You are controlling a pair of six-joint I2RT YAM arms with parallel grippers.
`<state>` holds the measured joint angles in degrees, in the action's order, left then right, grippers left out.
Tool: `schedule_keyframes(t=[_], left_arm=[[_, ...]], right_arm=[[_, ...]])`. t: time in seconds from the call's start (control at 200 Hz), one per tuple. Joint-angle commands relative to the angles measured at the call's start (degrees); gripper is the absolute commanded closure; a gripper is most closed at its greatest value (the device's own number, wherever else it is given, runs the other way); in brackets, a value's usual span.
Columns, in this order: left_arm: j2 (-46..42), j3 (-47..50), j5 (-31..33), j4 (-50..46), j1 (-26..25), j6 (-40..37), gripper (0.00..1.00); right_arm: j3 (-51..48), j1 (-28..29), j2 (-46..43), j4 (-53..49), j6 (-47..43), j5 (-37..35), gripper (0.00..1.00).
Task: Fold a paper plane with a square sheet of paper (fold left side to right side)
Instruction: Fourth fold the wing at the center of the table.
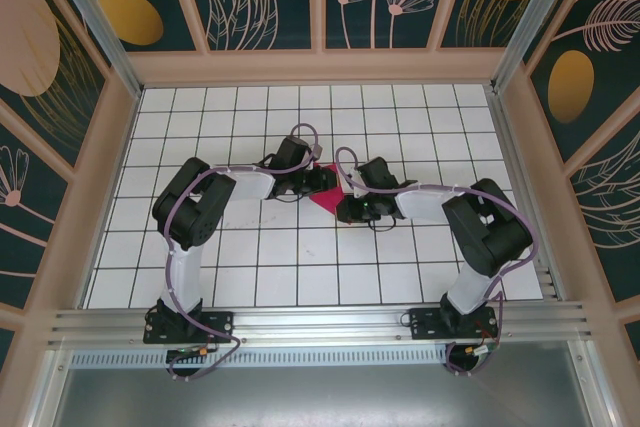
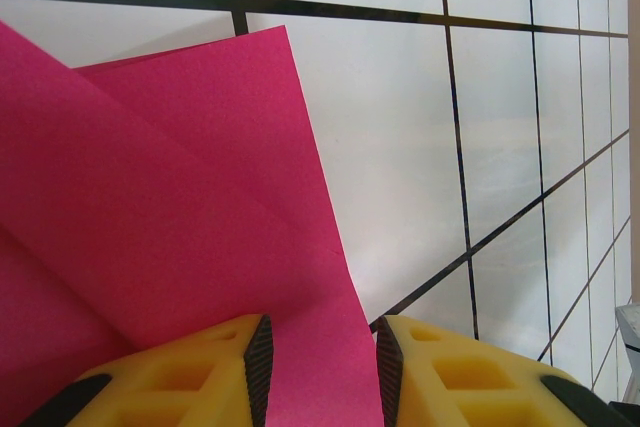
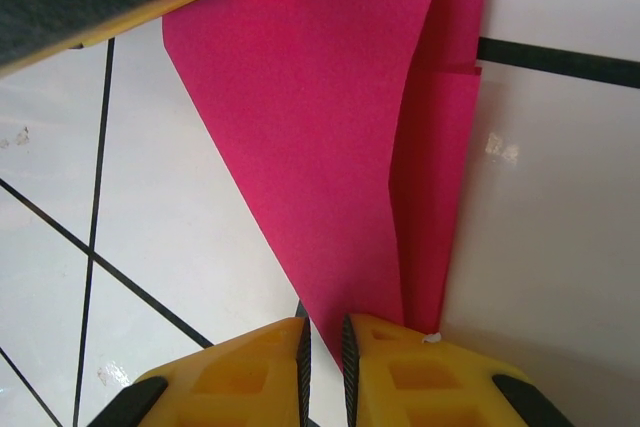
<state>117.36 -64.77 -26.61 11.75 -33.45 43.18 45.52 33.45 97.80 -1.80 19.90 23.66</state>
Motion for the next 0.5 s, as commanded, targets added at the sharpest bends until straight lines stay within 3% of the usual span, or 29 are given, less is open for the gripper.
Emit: schedule_keyframes(t=[0.0,0.495], left_arm=[[1.8,1.3,3.5,-6.7,0.5,-1.0,0.63],[2.9,-3.7,7.5,-11.4,1.1,-4.2,0.62]], right_arm=[[-2.5,-1.1,0.1,-2.3,0.9,0.3,0.79],[-8.2,-1.8,-0.1,-5.0,3.0,0.6,0.85]])
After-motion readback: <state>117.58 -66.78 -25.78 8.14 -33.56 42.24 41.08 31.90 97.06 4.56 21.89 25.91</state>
